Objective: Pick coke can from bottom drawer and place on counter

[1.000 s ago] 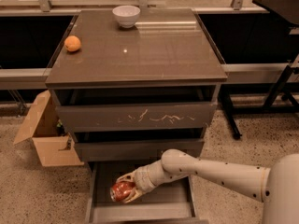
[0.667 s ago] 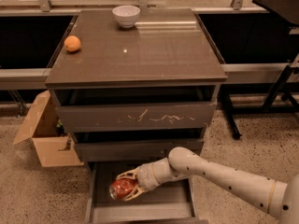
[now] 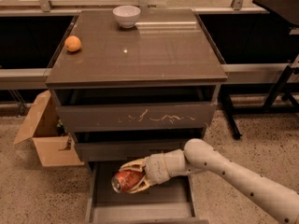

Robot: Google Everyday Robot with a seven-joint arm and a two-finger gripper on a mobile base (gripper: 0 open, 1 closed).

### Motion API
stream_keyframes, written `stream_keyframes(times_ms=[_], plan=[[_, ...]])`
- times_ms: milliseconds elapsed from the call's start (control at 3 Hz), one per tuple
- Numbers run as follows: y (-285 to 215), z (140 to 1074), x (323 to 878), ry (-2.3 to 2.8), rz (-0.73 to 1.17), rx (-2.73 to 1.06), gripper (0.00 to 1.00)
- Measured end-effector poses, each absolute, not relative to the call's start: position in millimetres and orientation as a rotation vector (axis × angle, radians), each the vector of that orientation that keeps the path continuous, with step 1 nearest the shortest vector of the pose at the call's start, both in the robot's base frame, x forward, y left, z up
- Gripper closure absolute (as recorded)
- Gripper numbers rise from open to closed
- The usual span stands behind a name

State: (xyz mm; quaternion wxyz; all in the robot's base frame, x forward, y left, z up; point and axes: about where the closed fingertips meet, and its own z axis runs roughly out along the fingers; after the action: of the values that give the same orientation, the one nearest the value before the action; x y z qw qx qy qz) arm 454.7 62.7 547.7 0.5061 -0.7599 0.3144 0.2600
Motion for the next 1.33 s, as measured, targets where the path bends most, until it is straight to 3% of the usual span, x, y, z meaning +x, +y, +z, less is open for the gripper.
stream_keyframes(times_ms=[333, 1333], plan=[[63, 549, 455, 0.766, 0.613, -1.846, 1.00], [-24, 668, 481, 0.758, 0.260, -1.895, 1.00]])
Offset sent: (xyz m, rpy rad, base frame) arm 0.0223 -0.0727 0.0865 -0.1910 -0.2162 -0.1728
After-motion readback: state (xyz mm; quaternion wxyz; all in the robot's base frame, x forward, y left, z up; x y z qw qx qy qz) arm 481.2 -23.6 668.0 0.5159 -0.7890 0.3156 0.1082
